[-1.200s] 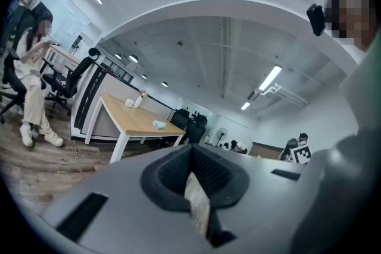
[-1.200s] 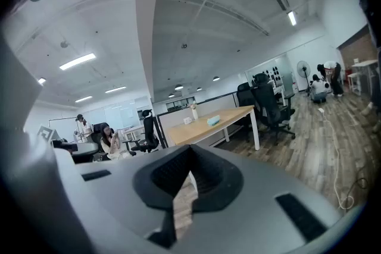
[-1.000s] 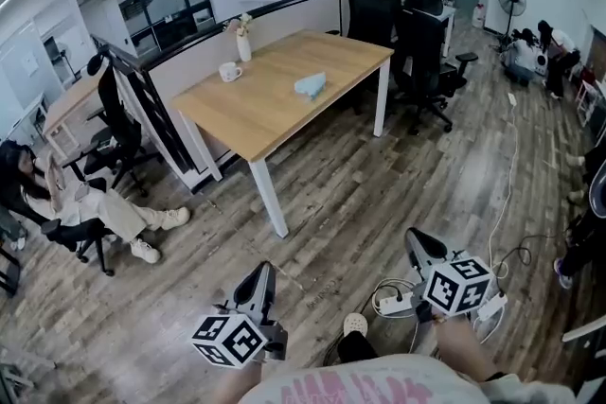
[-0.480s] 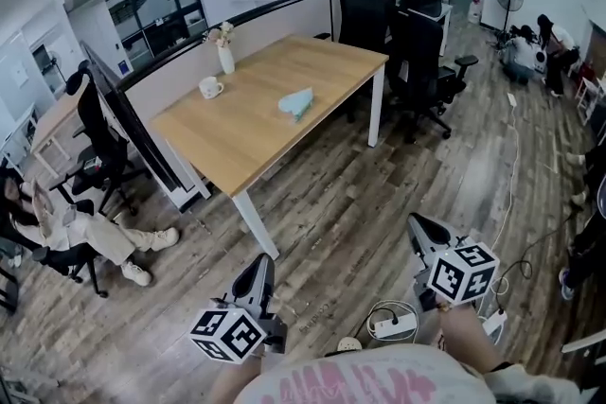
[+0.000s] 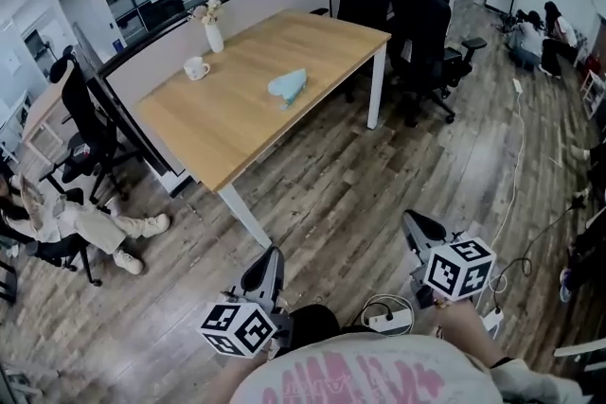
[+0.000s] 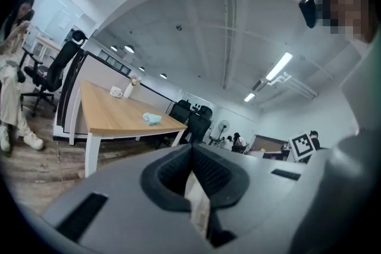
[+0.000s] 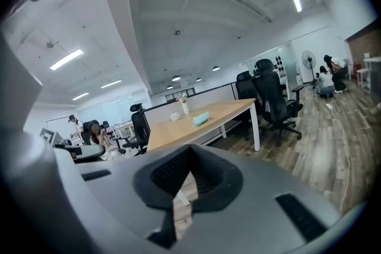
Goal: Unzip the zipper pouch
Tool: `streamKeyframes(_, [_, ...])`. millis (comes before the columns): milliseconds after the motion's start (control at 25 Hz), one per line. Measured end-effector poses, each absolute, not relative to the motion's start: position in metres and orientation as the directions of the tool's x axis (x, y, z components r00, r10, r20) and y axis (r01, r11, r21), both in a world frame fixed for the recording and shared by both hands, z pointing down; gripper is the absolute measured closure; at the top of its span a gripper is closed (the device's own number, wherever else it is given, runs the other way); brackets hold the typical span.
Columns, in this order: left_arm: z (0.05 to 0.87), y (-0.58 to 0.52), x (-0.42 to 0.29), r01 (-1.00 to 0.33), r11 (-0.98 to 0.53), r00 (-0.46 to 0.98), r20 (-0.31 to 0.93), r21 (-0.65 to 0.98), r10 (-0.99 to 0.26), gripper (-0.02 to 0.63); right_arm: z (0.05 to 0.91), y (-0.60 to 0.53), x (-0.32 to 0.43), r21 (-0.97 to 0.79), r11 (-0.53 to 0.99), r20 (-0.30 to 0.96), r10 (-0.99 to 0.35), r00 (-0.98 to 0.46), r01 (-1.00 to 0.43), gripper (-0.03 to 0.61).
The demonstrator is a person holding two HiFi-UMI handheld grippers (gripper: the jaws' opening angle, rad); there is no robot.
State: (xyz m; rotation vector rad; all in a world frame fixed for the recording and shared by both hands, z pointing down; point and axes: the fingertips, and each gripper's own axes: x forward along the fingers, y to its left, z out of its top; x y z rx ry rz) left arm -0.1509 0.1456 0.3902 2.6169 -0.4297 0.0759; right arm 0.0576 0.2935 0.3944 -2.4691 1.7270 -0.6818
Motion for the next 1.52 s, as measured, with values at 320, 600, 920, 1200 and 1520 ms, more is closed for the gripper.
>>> streamKeyframes(320, [0.408,0.103,-0.098,-0.290,-0.860,0.955,0.188,0.419,-0.230,0.614,0.426,0.255,0.092,-0.349,-0.385,0.382,-0.891,0.245,-0.854,0.581])
streamKeyframes(600, [0.415,0.016,-0.035,-0.296,-0.868,0.948,0.233,0.399,-0.216,0.614,0.441,0.174,0.135,-0.358,-0.392,0.431,-0.874,0.222,-0.848,0.581])
streamKeyframes(920, [0.391,-0.082,0.035,-0.244,-0.882,0.964,0.196,0.402,-0.178,0.614,0.422,0.066,0.194,-0.356,-0.373,0.405,-0.888,0.218,-0.857,0.581])
streamKeyframes(1200, [0.398,-0.149,0.072,-0.245,-0.872,0.965,0.192,0.425,-0.178,0.614,0.432,0.003,0.236,-0.365,-0.392,0.397,-0.886,0.240,-0.844,0.581])
streamKeyframes(1520, [0.439,-0.190,0.098,-0.339,-0.833,0.933,0.268,0.437,-0.240,0.614,0.480,-0.010,0.291,-0.448,-0.456,0.451,-0.858,0.246,-0.769,0.581])
